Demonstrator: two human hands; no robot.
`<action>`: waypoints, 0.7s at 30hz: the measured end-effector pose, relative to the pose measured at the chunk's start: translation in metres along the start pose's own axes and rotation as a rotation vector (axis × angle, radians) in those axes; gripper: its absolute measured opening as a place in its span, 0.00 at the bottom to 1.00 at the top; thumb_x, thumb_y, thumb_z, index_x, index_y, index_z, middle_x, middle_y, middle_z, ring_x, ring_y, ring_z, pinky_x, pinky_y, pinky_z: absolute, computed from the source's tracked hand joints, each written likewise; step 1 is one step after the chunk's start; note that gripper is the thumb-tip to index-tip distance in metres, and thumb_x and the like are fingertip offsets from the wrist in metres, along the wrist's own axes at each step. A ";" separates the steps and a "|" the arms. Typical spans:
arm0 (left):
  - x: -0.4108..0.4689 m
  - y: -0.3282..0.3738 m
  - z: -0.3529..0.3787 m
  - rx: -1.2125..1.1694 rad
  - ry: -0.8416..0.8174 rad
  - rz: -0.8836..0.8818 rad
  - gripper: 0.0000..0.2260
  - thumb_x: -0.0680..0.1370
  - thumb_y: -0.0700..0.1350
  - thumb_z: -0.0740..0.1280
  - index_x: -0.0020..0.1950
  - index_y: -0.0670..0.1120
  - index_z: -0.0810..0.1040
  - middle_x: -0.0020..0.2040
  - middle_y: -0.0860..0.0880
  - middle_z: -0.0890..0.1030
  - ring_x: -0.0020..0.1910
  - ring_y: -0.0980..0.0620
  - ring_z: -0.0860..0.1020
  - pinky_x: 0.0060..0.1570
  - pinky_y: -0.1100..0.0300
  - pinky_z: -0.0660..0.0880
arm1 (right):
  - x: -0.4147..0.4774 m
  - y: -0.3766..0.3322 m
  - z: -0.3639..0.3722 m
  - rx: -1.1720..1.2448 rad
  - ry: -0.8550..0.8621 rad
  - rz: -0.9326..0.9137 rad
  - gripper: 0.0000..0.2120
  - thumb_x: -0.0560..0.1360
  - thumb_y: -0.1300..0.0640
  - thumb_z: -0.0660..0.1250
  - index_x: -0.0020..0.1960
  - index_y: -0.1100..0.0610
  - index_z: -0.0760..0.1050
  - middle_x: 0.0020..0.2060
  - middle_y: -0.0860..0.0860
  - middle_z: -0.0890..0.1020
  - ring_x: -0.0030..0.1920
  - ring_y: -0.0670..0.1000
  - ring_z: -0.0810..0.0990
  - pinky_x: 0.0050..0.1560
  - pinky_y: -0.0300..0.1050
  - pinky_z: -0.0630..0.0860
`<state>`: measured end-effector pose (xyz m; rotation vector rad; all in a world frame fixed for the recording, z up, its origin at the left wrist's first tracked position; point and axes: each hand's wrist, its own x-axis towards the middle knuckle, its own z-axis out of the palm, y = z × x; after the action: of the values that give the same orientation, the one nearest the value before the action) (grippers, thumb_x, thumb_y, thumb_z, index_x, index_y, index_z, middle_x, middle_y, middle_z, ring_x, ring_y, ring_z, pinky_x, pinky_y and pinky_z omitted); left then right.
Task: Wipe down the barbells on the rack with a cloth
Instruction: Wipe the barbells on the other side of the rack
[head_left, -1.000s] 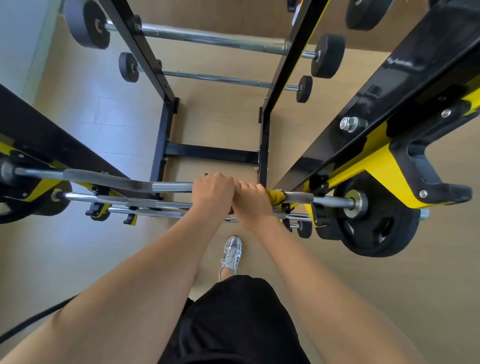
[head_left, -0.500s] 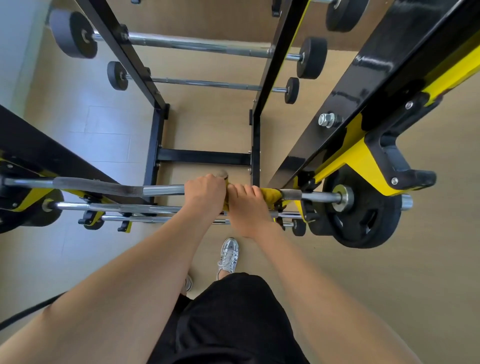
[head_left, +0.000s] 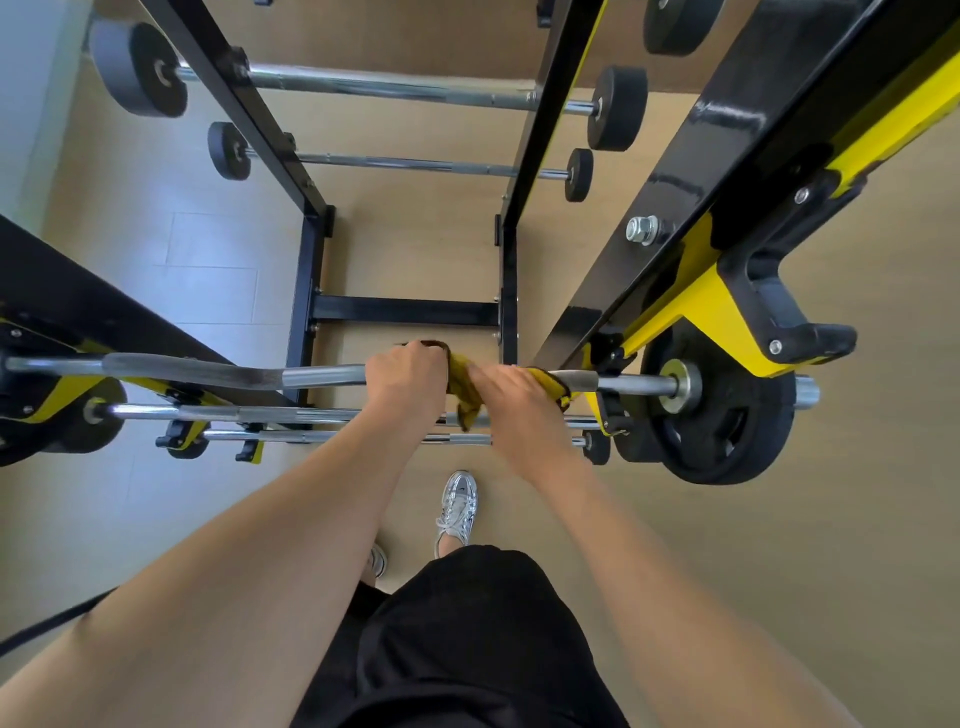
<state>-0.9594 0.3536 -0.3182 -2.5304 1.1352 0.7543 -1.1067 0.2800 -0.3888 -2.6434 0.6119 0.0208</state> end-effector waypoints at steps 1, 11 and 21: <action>0.000 0.000 0.000 -0.009 -0.002 -0.002 0.13 0.81 0.41 0.71 0.66 0.46 0.78 0.49 0.46 0.75 0.47 0.47 0.75 0.47 0.54 0.71 | -0.007 0.010 -0.007 -0.011 0.003 0.063 0.30 0.76 0.65 0.71 0.77 0.57 0.70 0.71 0.54 0.78 0.74 0.56 0.73 0.77 0.54 0.69; -0.002 0.004 0.002 0.023 -0.008 -0.033 0.15 0.79 0.42 0.73 0.66 0.46 0.79 0.47 0.46 0.76 0.46 0.47 0.76 0.46 0.54 0.72 | -0.017 -0.054 -0.013 0.493 0.512 0.773 0.23 0.84 0.61 0.59 0.79 0.60 0.64 0.64 0.58 0.81 0.63 0.55 0.82 0.62 0.49 0.82; -0.003 0.008 0.000 0.060 0.002 -0.017 0.15 0.80 0.41 0.72 0.66 0.46 0.78 0.47 0.46 0.74 0.46 0.47 0.75 0.46 0.54 0.71 | -0.008 -0.006 -0.031 1.556 0.511 1.206 0.14 0.84 0.48 0.65 0.68 0.48 0.71 0.60 0.52 0.81 0.60 0.56 0.80 0.70 0.55 0.75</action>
<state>-0.9670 0.3503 -0.3171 -2.4891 1.1184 0.7028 -1.1133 0.2755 -0.3575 -0.5677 1.4510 -0.5289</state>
